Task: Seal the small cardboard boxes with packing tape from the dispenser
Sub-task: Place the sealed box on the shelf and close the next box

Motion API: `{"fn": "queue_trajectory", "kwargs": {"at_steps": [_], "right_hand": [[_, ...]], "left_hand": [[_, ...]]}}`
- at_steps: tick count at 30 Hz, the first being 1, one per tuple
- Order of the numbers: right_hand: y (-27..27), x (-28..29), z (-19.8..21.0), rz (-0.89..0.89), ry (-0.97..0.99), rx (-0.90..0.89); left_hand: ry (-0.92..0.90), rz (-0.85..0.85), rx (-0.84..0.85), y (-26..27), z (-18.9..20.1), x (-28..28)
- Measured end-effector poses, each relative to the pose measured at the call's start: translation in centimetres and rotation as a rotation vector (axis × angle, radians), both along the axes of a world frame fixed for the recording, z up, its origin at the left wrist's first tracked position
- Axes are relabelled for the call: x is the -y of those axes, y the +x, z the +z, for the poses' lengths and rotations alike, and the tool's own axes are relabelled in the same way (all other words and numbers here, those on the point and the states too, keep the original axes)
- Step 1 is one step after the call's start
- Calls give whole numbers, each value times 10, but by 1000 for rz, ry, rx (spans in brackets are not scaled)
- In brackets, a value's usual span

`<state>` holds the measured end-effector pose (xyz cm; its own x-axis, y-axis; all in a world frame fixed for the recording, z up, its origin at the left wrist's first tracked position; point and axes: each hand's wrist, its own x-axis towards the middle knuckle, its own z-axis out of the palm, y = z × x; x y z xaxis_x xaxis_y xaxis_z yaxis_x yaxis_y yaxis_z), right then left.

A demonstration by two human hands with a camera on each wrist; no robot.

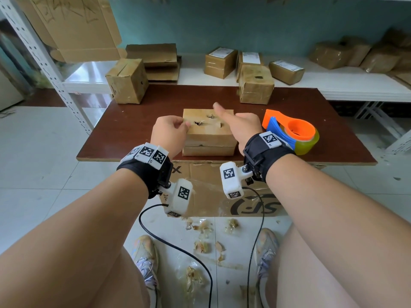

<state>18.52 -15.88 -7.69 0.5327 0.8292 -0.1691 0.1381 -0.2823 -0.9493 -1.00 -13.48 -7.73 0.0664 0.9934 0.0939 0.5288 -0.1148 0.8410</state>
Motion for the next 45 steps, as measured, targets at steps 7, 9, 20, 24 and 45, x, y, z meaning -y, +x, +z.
{"fn": "queue_trajectory", "kwargs": {"at_steps": [7, 9, 20, 24, 45], "right_hand": [[12, 10, -4, 16, -5, 133], [15, 11, -1, -14, -5, 126], [14, 26, -7, -25, -43, 166], [19, 24, -3, -47, -41, 194], [6, 26, 9, 71, -132, 244]], "left_hand": [[-11, -20, -31, 13, -3, -4], [-15, -21, -25, 16, -2, -2], [-48, 32, -120, 39, 0, 6], [-29, 14, -153, 41, -1, 12], [-149, 17, 113, 57, -9, 33]]}}
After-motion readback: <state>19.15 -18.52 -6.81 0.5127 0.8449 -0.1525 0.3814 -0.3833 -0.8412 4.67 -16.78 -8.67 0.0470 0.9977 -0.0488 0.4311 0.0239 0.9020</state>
